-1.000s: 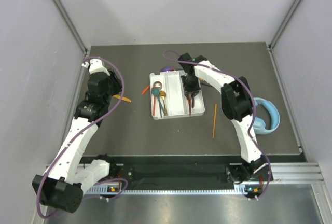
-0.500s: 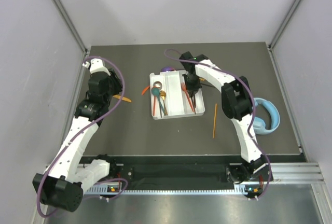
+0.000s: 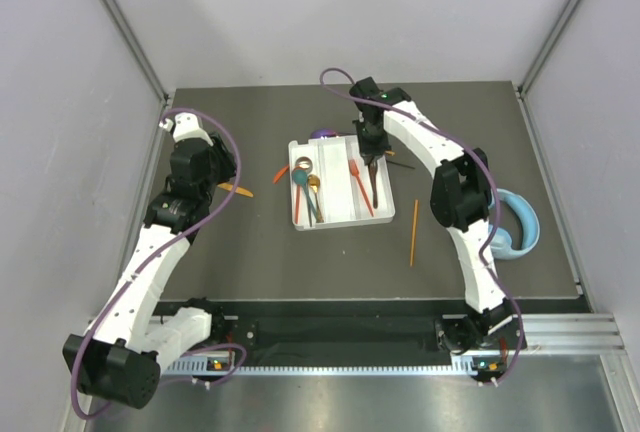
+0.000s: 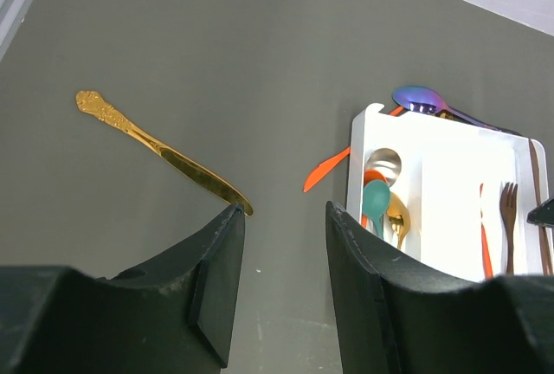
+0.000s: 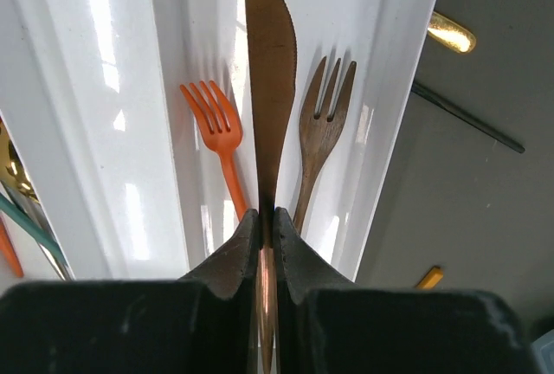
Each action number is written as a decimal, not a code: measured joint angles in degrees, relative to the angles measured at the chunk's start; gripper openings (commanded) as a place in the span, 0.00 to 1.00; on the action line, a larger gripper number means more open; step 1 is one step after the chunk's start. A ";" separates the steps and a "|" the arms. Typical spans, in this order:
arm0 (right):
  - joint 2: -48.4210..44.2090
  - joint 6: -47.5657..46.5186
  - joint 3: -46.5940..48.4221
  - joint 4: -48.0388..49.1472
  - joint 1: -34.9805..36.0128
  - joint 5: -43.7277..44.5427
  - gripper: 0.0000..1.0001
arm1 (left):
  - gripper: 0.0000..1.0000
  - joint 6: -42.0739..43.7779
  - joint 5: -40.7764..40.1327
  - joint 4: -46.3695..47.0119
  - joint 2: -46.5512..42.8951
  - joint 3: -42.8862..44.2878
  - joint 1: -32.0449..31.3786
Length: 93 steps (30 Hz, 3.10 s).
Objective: Sort the eating utensils into containers
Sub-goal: Place the fork in the storage box, then move the container to the center of the board.
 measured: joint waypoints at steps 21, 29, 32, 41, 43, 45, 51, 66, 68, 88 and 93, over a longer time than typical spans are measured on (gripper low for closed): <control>1.38 -0.37 -6.78 7.23 0.11 -2.16 0.01 | 0.47 0.17 -0.02 0.00 0.46 0.00 0.02; 2.73 -0.42 -8.02 8.74 0.22 -3.06 0.21 | 0.47 0.20 -0.02 0.04 0.50 0.00 0.02; 2.71 -0.37 -8.02 9.01 0.35 -3.45 0.28 | 0.48 0.22 -0.02 0.07 0.74 0.00 0.02; -3.67 -0.17 -18.12 13.11 0.46 -3.63 0.33 | 0.51 0.22 -0.02 0.42 3.02 -0.20 0.00; -6.62 0.04 -21.62 13.40 0.48 -3.65 0.33 | 0.52 0.22 -0.09 0.42 3.93 -0.20 0.02; -10.88 0.15 -25.40 14.16 0.48 -3.74 0.33 | 0.52 0.22 -0.37 0.44 5.05 -0.20 0.02; -30.62 -0.13 -35.32 18.16 0.35 -4.46 0.53 | 0.49 0.09 -2.45 -0.35 12.50 0.85 0.04; -14.67 -8.00 -34.45 26.71 -10.25 3.13 0.51 | 0.49 1.53 -4.44 0.37 12.79 0.24 0.39; -10.54 -8.55 -31.01 26.29 -10.45 3.48 0.51 | 0.51 1.66 -4.81 0.35 12.87 0.24 0.39; -12.57 -7.98 -36.33 34.80 -11.67 -5.49 0.53 | 0.47 -2.36 14.78 3.85 49.99 18.45 0.37; -14.62 -6.86 -37.81 35.21 -12.41 -9.40 0.52 | 0.48 -2.38 18.62 4.83 50.93 19.12 0.22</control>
